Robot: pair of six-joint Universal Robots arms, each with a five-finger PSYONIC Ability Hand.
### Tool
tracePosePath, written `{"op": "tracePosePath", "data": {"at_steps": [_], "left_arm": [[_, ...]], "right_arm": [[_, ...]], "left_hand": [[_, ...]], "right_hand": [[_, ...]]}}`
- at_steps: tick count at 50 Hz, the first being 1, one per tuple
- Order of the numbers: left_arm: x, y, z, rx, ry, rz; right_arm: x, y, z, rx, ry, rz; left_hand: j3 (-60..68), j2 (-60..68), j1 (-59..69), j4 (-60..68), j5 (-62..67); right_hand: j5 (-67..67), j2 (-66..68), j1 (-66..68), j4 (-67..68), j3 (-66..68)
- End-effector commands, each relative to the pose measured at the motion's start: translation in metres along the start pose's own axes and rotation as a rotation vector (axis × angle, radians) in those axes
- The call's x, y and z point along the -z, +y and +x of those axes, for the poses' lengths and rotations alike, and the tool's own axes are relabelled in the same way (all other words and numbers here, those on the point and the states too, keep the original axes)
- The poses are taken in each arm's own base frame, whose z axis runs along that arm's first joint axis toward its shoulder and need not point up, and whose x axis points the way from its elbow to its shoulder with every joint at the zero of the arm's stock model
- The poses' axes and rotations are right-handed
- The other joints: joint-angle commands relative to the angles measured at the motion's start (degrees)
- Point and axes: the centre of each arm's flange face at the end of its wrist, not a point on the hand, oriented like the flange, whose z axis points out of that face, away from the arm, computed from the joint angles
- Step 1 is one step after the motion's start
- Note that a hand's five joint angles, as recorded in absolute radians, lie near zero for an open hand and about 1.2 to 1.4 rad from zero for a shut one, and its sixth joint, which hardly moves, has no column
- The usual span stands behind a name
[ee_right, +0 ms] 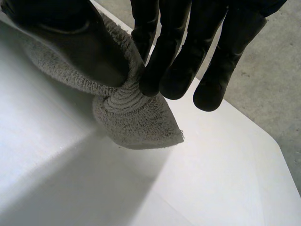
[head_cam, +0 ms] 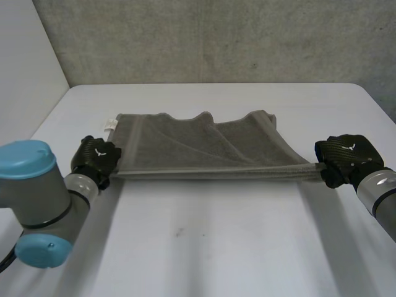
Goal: Fold the towel.
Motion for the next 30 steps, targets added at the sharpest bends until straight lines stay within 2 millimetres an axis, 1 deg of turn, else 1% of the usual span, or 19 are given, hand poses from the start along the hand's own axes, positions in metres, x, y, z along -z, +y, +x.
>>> {"op": "tracePosePath", "data": {"at_steps": [1,2,5,6,9,10,12,13,14,15,16,18,20,21,23,26,28,29,30], "left_arm": [[0.032,-0.017,-0.013,-0.002,-0.025,0.047],[0.032,-0.017,-0.013,-0.002,-0.025,0.047],[0.065,-0.032,-0.025,-0.084,-0.027,0.095],[0.066,-0.032,-0.025,-0.085,-0.027,0.095],[0.104,-0.032,-0.026,-0.241,0.052,0.066],[0.104,-0.032,-0.026,-0.241,0.052,0.065],[0.125,-0.029,-0.037,-0.303,0.054,0.018],[0.125,-0.029,-0.037,-0.303,0.054,0.018],[0.133,-0.028,-0.042,-0.317,0.053,-0.005],[0.137,-0.028,-0.046,-0.318,0.047,-0.015],[0.137,-0.028,-0.046,-0.318,0.047,-0.016],[0.139,-0.027,-0.050,-0.309,0.048,-0.023],[0.136,-0.027,-0.059,-0.296,0.041,-0.010],[0.136,-0.027,-0.059,-0.296,0.041,-0.010],[0.128,-0.022,-0.065,-0.277,0.049,-0.008],[0.124,-0.022,-0.069,-0.270,0.048,-0.002],[0.115,-0.017,-0.065,-0.249,0.096,0.004],[0.115,-0.016,-0.065,-0.249,0.096,0.004],[0.105,-0.013,-0.061,-0.242,0.120,0.000]], "right_arm": [[0.011,-0.010,0.000,0.016,0.005,0.024],[0.011,-0.010,0.000,0.016,0.005,0.024],[0.029,-0.019,-0.002,0.046,-0.005,0.026],[0.029,-0.019,-0.002,0.046,-0.005,0.026],[0.055,-0.026,-0.001,0.122,-0.035,-0.051],[0.055,-0.026,-0.001,0.122,-0.035,-0.051],[0.074,-0.024,-0.005,0.201,-0.093,-0.147],[0.074,-0.024,-0.005,0.201,-0.093,-0.148],[0.084,-0.025,-0.008,0.243,-0.124,-0.181],[0.084,-0.025,-0.008,0.244,-0.125,-0.181],[0.093,-0.025,-0.009,0.285,-0.147,-0.207],[0.096,-0.028,-0.009,0.313,-0.151,-0.202],[0.092,-0.035,-0.008,0.333,-0.145,-0.143],[0.092,-0.035,-0.008,0.334,-0.145,-0.143],[0.085,-0.042,-0.005,0.347,-0.117,-0.081],[0.081,-0.043,-0.004,0.354,-0.105,-0.059],[0.061,-0.038,-0.004,0.357,-0.103,-0.050],[0.061,-0.038,-0.004,0.357,-0.103,-0.050],[0.047,-0.034,-0.002,0.362,-0.096,-0.049]], "left_hand": [[13.1,13.0,14.5,13.0,13.8],[13.1,13.0,14.5,13.0,13.8],[13.1,13.0,14.5,13.0,13.8],[13.1,13.0,14.5,13.0,13.8],[13.1,13.0,14.5,13.0,13.8],[13.1,13.0,14.5,13.0,13.8],[13.1,13.0,14.5,13.0,13.8],[13.1,13.0,14.5,13.0,13.8],[13.1,13.0,14.5,13.0,13.8],[13.1,13.0,14.5,13.0,13.8],[13.1,13.0,14.5,13.0,13.8],[13.1,13.0,14.5,13.0,13.8],[13.1,13.0,14.5,13.0,13.8],[13.1,13.0,14.5,13.0,13.8],[13.1,13.0,14.5,13.0,13.8],[13.1,13.0,14.5,13.0,13.8],[13.1,13.0,14.5,13.0,13.8],[13.1,13.0,14.5,13.0,13.8],[13.1,13.0,14.5,13.0,13.8]], "right_hand": [[2.2,2.9,2.9,3.3,3.1],[2.2,2.9,2.9,3.3,3.1],[2.2,2.9,2.9,3.3,3.1],[2.2,2.9,2.9,3.3,3.1],[2.2,2.9,2.9,3.3,3.1],[2.2,2.9,2.9,3.3,3.1],[2.2,2.9,2.9,3.3,3.1],[2.2,2.9,2.9,3.3,3.1],[2.2,2.9,2.9,3.3,3.1],[2.2,2.9,2.9,3.3,3.1],[2.2,2.9,2.9,3.3,3.1],[2.2,2.9,2.9,3.3,3.1],[2.2,2.9,2.9,3.3,3.1],[2.2,2.9,2.9,3.3,3.1],[2.2,2.9,2.9,3.3,3.1],[2.2,2.9,2.9,3.3,3.1],[2.2,2.9,2.9,3.3,3.1],[2.2,2.9,2.9,3.3,3.1],[2.2,2.9,2.9,3.3,3.1]]}}
